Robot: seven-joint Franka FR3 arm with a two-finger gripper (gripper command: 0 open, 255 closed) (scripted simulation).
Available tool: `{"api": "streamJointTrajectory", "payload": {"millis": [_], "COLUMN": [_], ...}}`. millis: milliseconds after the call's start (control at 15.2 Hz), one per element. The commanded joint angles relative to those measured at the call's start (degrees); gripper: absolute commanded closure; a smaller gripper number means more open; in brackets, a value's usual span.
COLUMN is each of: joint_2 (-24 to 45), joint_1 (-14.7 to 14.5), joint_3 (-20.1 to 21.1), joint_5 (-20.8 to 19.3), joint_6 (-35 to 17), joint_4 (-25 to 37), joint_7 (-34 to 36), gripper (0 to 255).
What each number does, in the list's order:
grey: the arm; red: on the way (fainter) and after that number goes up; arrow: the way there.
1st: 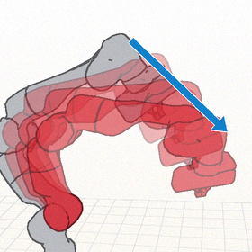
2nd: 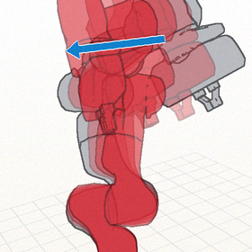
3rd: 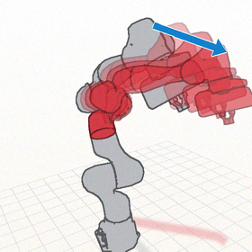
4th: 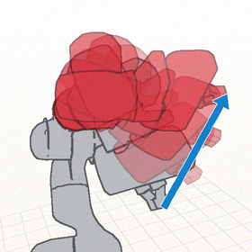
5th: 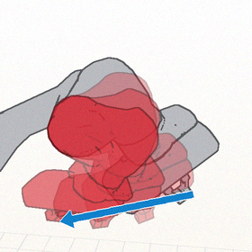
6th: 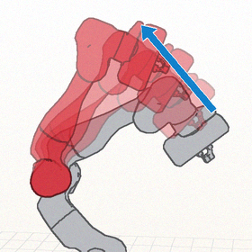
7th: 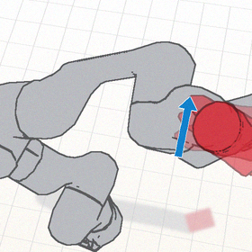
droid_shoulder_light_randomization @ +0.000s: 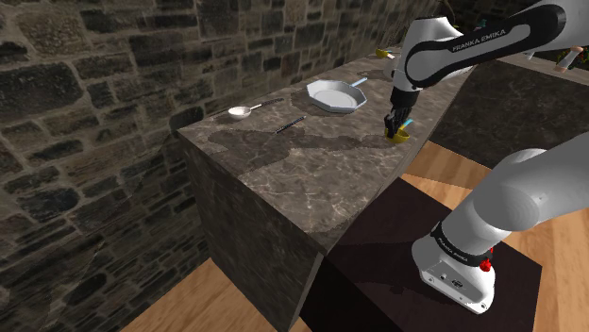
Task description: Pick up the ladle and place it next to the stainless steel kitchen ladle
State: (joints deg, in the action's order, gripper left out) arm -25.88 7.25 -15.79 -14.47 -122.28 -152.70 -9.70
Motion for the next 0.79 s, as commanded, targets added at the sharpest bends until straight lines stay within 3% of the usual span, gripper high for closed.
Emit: {"api": "streamJointTrajectory", "payload": {"millis": [0, 726], "joint_2": [0.00, -3.79], "joint_1": [0.00, -0.15], "joint_3": [0.00, 1.06], "joint_5": [0.00, 0.77], "joint_6": [0.00, 8.18], "joint_4": [0.00, 4.42], "joint_7": [0.00, -0.56], "gripper": [255, 255]}}
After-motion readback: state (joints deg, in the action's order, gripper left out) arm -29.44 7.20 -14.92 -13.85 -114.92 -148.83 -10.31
